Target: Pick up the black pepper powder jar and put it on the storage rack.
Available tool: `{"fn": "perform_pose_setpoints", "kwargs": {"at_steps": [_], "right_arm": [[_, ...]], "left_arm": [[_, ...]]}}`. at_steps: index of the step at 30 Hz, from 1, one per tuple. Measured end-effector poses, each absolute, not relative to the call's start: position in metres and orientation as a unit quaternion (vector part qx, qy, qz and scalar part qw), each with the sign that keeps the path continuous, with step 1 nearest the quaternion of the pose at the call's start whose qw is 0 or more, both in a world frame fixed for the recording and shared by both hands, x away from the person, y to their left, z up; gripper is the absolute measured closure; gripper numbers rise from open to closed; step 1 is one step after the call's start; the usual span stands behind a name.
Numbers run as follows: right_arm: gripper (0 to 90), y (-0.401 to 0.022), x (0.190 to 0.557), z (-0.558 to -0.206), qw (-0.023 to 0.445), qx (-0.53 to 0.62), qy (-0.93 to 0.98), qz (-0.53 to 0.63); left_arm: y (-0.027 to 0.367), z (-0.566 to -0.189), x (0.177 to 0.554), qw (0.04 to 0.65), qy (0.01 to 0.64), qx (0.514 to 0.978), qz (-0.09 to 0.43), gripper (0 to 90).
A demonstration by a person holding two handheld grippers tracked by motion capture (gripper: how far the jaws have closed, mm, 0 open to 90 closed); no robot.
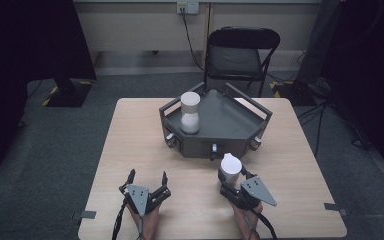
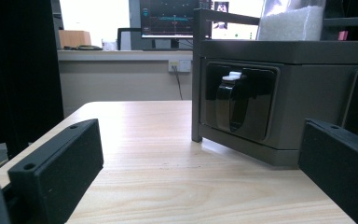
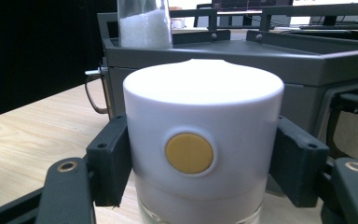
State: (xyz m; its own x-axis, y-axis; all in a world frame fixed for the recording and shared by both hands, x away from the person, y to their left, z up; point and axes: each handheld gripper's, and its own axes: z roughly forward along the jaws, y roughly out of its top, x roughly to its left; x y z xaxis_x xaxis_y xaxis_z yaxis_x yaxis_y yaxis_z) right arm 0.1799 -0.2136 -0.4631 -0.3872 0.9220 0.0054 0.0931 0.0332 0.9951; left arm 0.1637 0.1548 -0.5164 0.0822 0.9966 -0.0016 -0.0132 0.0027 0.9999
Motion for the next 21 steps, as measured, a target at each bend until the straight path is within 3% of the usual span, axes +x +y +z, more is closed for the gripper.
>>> {"fn": "perform_pose_setpoints", "kwargs": {"at_steps": [21], "right_arm": [[30.4,-0.228,0.185,-0.441,0.356,0.39,0.626,0.574]], "left_arm": [[0.154,-0.516,0.164,0.523,0.477,0.516,0.482,0.0]]}}
